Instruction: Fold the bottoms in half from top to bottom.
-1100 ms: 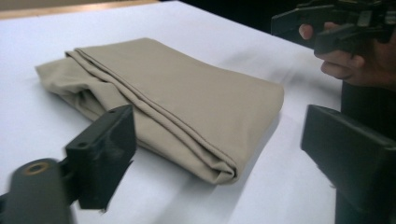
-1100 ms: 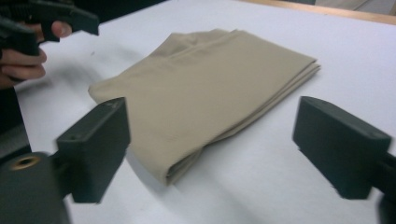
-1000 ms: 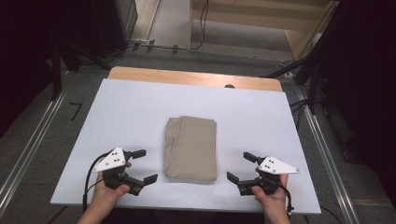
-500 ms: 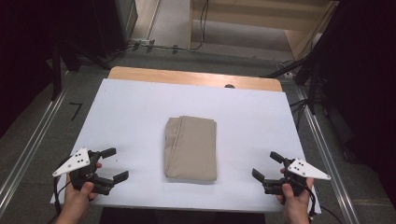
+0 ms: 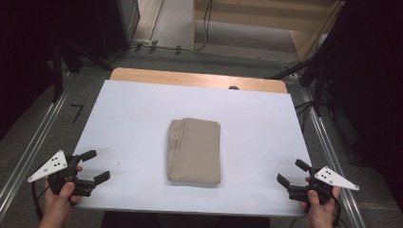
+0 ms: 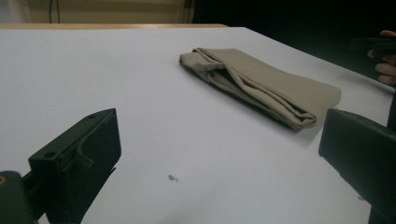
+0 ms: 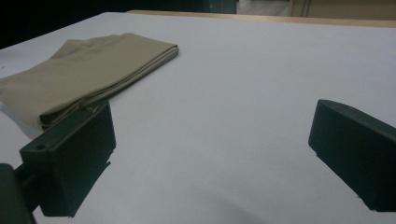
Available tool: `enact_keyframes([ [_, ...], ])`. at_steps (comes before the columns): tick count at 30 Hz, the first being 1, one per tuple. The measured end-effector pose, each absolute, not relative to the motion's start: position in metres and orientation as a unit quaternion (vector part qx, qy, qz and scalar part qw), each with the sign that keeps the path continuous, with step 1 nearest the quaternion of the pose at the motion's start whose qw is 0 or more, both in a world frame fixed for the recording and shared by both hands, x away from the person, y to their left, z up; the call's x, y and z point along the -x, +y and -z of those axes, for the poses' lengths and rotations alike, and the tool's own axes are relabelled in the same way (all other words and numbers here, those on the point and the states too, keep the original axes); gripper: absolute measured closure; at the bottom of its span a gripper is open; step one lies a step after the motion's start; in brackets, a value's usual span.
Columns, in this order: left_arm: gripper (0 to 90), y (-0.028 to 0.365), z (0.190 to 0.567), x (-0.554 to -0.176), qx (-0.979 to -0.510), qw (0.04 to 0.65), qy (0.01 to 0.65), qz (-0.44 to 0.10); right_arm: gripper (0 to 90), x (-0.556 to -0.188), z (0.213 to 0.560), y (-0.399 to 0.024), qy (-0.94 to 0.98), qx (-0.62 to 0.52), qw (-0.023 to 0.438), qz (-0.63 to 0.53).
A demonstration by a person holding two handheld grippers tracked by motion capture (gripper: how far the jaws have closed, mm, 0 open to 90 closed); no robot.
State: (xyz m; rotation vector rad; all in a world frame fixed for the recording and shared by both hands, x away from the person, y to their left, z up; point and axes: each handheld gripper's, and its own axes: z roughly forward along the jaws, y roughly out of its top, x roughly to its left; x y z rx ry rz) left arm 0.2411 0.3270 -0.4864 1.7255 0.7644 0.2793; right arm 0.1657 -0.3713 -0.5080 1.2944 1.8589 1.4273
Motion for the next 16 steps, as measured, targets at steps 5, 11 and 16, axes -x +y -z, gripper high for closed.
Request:
enact_keyframes([
  [5,0.0,0.333,0.490,-0.242,-0.735,0.578,0.333,-0.119,0.0,-0.163,0.515,-0.385,0.669,-0.484,0.244,-0.508],
  [11,0.0,0.333,0.493,-0.244,-0.735,0.578,0.335,-0.117,0.0,-0.164,0.521,-0.388,0.672,-0.487,0.243,-0.502],
  [16,0.0,0.333,0.493,-0.244,-0.735,0.576,0.338,-0.118,0.0,-0.163,0.521,-0.389,0.667,-0.489,0.242,-0.507],
])
